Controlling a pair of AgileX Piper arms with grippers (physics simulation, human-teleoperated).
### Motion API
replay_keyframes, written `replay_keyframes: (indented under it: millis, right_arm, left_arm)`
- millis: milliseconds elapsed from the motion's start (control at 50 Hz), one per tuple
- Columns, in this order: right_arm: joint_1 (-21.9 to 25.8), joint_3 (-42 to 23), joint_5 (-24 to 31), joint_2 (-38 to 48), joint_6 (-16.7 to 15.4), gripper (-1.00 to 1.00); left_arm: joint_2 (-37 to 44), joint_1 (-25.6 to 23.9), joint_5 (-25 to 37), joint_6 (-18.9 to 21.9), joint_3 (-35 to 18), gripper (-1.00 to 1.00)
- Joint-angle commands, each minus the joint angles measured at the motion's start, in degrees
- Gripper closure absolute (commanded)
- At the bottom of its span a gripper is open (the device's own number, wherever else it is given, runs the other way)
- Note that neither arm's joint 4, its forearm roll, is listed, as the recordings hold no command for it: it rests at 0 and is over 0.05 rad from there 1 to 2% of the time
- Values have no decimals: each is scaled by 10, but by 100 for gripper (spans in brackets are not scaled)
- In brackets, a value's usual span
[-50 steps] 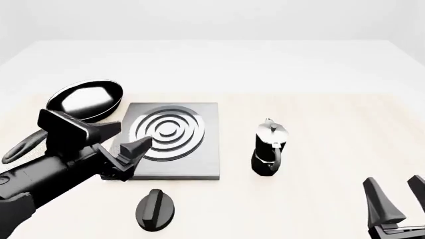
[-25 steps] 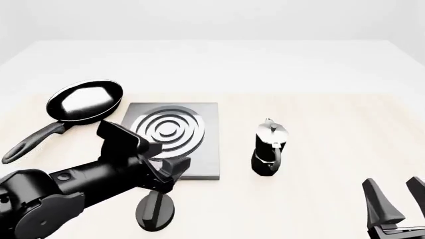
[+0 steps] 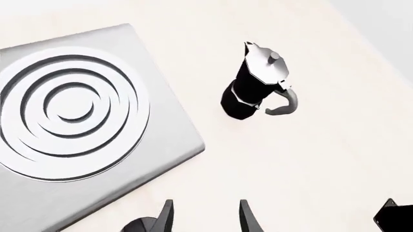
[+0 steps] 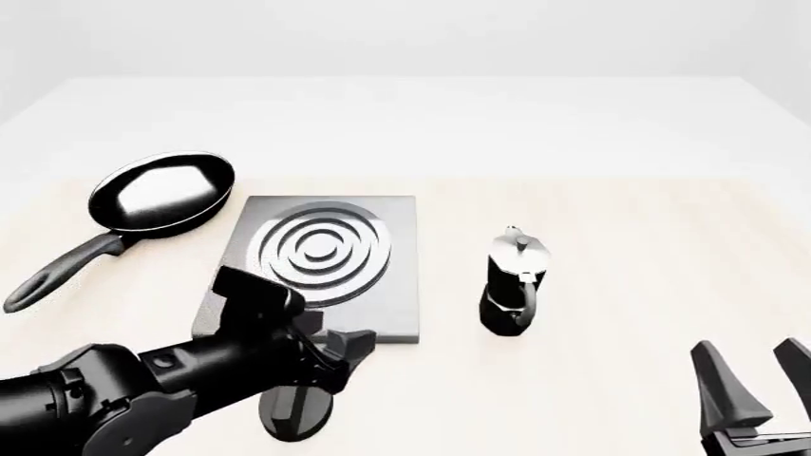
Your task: Turn on the stove and put the moka pot on it.
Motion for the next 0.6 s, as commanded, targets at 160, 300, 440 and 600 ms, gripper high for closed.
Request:
replay_keyframes:
  millis: [160,300,440,600]
  right_arm:
    - [-2,0,0,0,2,-100]
    - [-2,0,-1,0,3,-100]
    - [-2,0,0,0,4,-100]
    - [-3,0,1,0,1,-100]
  left_arm:
    - [49,4,-48,-41,29,-100]
    - [62,1,-63,-55,36,-100]
    - [82,-7,-85,-83,41,-100]
    - [103,-1,-109,-91,50,-100]
